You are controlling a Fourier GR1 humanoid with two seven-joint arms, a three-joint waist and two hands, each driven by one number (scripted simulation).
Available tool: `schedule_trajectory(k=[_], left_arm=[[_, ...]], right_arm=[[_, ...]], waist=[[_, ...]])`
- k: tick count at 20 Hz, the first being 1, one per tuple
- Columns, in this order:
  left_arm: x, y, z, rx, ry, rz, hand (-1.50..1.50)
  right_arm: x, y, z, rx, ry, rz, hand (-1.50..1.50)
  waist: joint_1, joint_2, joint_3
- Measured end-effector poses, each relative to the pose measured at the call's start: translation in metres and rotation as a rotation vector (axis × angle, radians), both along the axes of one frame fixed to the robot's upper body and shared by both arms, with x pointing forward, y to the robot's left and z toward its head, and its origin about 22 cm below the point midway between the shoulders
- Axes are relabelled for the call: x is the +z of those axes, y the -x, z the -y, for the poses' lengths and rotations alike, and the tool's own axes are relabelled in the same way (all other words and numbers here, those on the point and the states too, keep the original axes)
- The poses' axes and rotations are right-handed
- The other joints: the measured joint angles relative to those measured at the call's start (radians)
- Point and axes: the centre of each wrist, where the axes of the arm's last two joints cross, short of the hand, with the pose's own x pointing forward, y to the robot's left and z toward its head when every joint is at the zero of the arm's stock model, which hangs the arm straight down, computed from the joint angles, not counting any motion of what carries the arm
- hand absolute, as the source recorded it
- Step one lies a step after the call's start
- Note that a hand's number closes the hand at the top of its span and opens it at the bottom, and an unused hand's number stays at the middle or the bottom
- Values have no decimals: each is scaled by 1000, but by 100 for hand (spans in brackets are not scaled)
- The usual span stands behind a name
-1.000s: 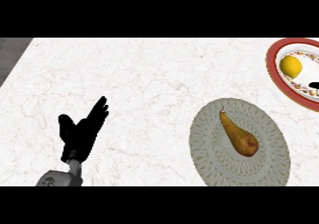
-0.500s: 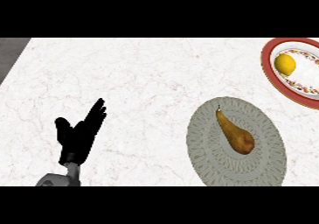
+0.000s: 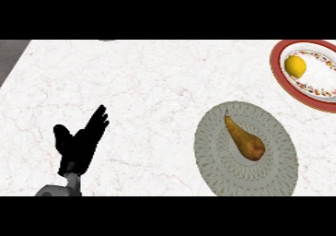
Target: Pick the lemon from the placemat and place it in the plate
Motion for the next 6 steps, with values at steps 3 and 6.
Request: schedule_trajectory(k=[3,6], left_arm=[[-2,1,0,4,2,2,0],[-1,2,-2,5,-1,1,0]], right_arm=[[-2,8,5,5,34,-14,-150],[-4,17,10,-3,55,-24,-150]], waist=[[-5,-3,0],[-8,-4,0]])
